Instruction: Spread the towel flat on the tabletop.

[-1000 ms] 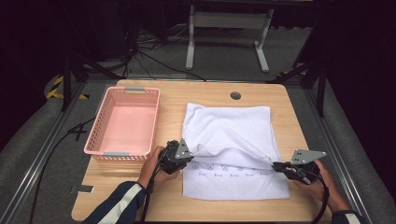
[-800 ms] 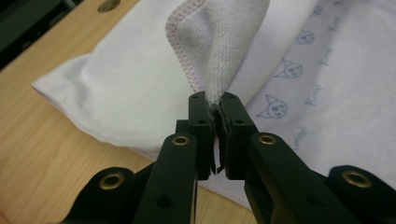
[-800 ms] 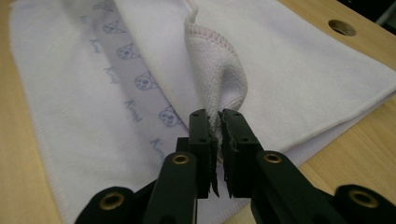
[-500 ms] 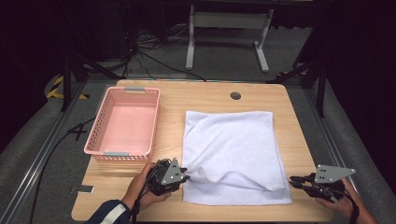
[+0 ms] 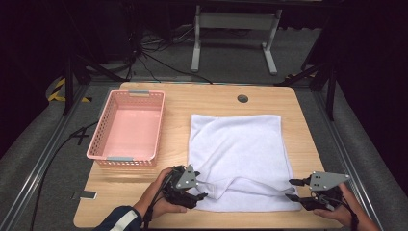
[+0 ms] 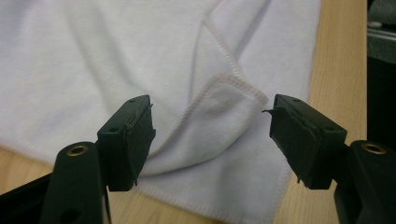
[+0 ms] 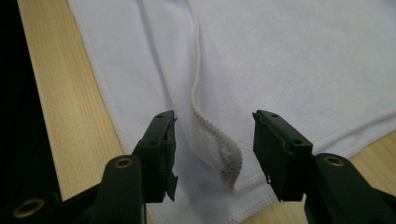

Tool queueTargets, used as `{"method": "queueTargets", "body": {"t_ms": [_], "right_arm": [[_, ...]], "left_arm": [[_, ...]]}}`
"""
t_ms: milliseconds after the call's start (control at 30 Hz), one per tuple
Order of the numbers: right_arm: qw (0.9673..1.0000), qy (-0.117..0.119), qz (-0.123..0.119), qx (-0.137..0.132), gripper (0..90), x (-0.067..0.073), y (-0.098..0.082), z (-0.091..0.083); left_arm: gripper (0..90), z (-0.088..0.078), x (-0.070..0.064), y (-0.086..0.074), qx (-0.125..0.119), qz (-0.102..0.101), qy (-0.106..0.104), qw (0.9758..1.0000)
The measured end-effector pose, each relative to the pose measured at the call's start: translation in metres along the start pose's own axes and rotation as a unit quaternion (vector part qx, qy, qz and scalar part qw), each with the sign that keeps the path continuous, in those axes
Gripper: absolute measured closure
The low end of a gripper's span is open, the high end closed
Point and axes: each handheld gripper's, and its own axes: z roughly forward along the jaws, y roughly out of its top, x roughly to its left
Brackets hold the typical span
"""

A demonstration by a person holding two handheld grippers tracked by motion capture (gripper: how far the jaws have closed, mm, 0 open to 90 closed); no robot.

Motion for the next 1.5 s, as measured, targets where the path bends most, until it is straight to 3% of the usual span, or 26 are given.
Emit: {"method": "queueTargets", "body": {"t_ms": [67,100,133,167,233,267,333,433,533,633,667,733,800,967,1033,1067,1133,1200,1267,1333,1433,1500], "right_arm": [[0.9998,0.018,0.005,0.011,52.4,-0.003,-0.001,0.009],[0.9997,0.018,0.002,0.018,59.6,-0.003,-0.001,0.012],[0.9994,0.022,-0.005,0.026,68.9,-0.003,-0.002,0.014],[0.9994,0.022,-0.005,0.026,68.9,-0.003,-0.002,0.014],[0.9985,0.044,-0.019,0.029,83.3,0.001,-0.003,0.013],[0.9981,0.046,-0.027,0.032,86.4,0.002,-0.003,0.011],[0.9977,0.046,-0.036,0.034,87.2,0.005,-0.004,0.005],[0.9978,0.042,-0.043,0.030,87.3,0.006,-0.005,-0.003],[0.9982,0.034,-0.044,0.022,87.3,0.008,-0.009,-0.019],[0.9979,0.037,-0.048,0.023,87.3,0.010,-0.012,-0.023],[0.9974,0.045,-0.049,0.028,87.2,0.012,-0.014,-0.023],[0.9959,0.053,-0.061,0.041,86.8,0.016,-0.017,-0.021],[0.9955,0.059,-0.059,0.047,86.7,0.018,-0.018,-0.018],[0.9917,0.070,-0.070,0.082,85.6,0.022,-0.021,-0.005],[0.9914,0.070,-0.067,0.088,85.5,0.022,-0.022,-0.004],[0.9914,0.071,-0.066,0.088,85.0,0.021,-0.024,-0.002],[0.9917,0.072,-0.060,0.088,84.8,0.021,-0.025,-0.002],[0.9912,0.074,-0.062,0.091,83.1,0.022,-0.028,0.000],[0.9914,0.075,-0.059,0.090,83.2,0.024,-0.030,0.000],[0.9922,0.073,-0.056,0.085,85.2,0.024,-0.032,-0.002],[0.9933,0.067,-0.053,0.078,87.2,0.023,-0.035,-0.006],[0.9935,0.063,-0.058,0.075,87.5,0.023,-0.035,-0.007]], "left_arm": [[30.6,0.011,-0.001,0.004,0.018,0.011,-0.013,0.9997],[33.9,0.011,-0.001,0.004,0.018,0.011,-0.013,0.9997],[40.1,0.019,0.001,0.005,0.037,0.021,-0.013,0.9990],[40.5,0.019,0.001,0.005,0.037,0.021,-0.013,0.9990],[57.5,0.022,0.004,0.003,0.042,0.014,-0.024,0.9987],[59.3,0.023,0.005,0.002,0.046,0.018,-0.023,0.9985],[73.5,0.018,0.008,0.000,0.043,0.018,-0.021,0.9987],[84.0,0.010,0.008,-0.002,0.038,0.024,-0.010,0.9989],[88.3,-0.007,0.005,-0.009,0.022,0.023,-0.005,0.9995],[89.6,-0.012,0.000,-0.016,0.028,0.021,-0.008,0.9993],[89.7,-0.013,-0.001,-0.018,0.035,0.032,-0.018,0.9987],[89.5,-0.013,-0.003,-0.020,0.041,0.037,-0.023,0.9982],[68.8,-0.006,-0.003,-0.017,0.042,0.021,-0.006,0.9989],[46.4,0.008,0.004,0.001,0.015,0.004,-0.016,0.9997],[38.0,0.012,0.005,0.007,0.012,0.005,-0.009,0.9999],[36.4,0.020,0.005,0.016,0.008,0.002,-0.018,0.9998],[34.2,0.024,0.004,0.020,0.005,0.000,-0.019,0.9998],[34.2,0.036,0.006,0.026,0.013,0.001,-0.032,0.9994],[35.8,0.044,0.008,0.025,0.040,0.005,-0.038,0.9985],[46.9,0.047,0.009,0.019,0.052,0.004,-0.062,0.9967],[72.4,0.041,0.009,0.011,0.061,0.012,-0.057,0.9965],[83.5,0.030,0.010,0.006,0.050,0.006,-0.054,0.9973]]}}
